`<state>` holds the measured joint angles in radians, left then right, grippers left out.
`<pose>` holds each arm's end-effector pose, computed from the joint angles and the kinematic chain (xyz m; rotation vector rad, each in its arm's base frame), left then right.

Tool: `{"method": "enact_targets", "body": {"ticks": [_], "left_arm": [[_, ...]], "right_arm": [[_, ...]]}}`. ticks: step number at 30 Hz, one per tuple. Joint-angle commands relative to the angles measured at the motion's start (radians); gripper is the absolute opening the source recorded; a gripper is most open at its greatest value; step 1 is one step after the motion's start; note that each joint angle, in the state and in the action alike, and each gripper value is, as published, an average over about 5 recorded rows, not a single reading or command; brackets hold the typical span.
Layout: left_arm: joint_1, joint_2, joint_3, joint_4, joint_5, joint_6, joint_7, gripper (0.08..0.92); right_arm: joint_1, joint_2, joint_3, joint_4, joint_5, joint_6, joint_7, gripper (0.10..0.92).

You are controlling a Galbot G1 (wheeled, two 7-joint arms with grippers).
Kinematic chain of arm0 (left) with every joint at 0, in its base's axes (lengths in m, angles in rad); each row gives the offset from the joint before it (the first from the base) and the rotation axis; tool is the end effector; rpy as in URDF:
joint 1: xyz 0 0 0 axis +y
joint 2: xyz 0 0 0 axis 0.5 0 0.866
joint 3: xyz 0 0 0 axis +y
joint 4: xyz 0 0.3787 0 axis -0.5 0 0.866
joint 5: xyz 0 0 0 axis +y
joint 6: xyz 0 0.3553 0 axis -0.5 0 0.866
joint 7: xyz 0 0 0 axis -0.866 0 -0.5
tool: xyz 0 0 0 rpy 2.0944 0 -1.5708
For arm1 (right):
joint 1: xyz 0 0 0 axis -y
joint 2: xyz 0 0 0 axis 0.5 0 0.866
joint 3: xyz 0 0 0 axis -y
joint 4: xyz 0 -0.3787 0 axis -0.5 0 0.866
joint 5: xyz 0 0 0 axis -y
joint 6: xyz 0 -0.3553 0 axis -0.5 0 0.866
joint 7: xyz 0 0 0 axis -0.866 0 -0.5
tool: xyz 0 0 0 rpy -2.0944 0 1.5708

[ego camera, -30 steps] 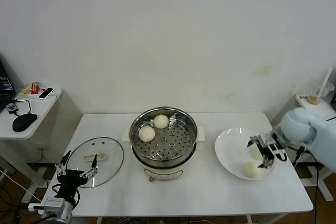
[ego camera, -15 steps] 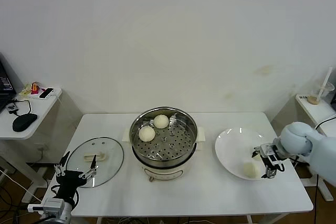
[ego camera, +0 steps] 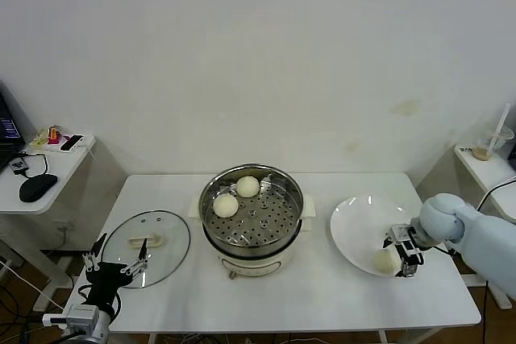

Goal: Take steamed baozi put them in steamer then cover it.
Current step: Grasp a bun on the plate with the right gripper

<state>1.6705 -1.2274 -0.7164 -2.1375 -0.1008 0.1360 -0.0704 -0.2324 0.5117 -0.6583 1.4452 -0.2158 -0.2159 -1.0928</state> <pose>0.1469 0.1174 -0.2997 0.0852 -2.9588 -0.4436 0.4494 -0.2093 -0.2400 1.2628 -1.2767 1.3886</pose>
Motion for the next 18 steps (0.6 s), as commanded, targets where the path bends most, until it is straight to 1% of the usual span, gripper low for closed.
{"method": "enact_targets", "body": {"ticks": [1, 4, 7, 18], "left_arm": [[0.001, 0.001, 0.001, 0.000, 0.001, 0.000, 0.000, 0.823], [0.001, 0.000, 0.001, -0.002, 0.001, 0.000, 0.000, 0.823], [0.002, 0.000, 0.001, -0.005, 0.001, 0.000, 0.000, 0.823], [0.004, -0.004, 0.003, -0.017, 0.001, 0.001, -0.001, 0.823]], "right_arm": [[-0.002, 0.023, -0.001, -0.025, 0.001, -0.008, -0.007, 0.662], [0.008, 0.023, -0.006, -0.025, 0.013, -0.013, -0.015, 0.625], [0.023, 0.018, -0.013, -0.019, 0.025, -0.017, -0.022, 0.608], [0.049, -0.044, -0.021, 0.036, 0.066, -0.030, -0.048, 0.602]]}}
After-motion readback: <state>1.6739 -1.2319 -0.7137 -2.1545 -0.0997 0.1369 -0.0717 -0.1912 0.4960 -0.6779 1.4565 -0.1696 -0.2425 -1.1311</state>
